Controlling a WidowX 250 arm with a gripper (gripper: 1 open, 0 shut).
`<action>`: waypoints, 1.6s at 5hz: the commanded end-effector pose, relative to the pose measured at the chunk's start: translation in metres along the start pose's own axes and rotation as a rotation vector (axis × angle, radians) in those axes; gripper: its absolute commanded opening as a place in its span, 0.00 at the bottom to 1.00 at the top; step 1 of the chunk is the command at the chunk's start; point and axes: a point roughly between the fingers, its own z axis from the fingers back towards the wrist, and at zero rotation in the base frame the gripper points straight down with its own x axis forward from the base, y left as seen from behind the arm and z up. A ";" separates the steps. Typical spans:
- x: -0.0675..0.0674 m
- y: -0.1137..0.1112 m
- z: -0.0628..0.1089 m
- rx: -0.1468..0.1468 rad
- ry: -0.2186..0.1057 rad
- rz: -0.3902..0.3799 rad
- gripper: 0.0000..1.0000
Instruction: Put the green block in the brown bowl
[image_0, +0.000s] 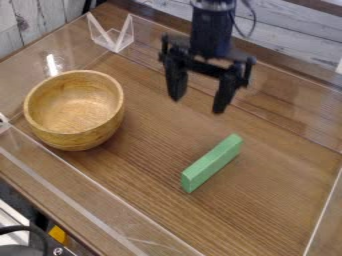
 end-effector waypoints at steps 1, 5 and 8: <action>-0.015 -0.016 0.003 -0.014 -0.052 -0.036 1.00; -0.009 -0.019 -0.055 0.027 -0.104 -0.200 1.00; 0.009 -0.014 -0.084 0.009 -0.126 -0.261 1.00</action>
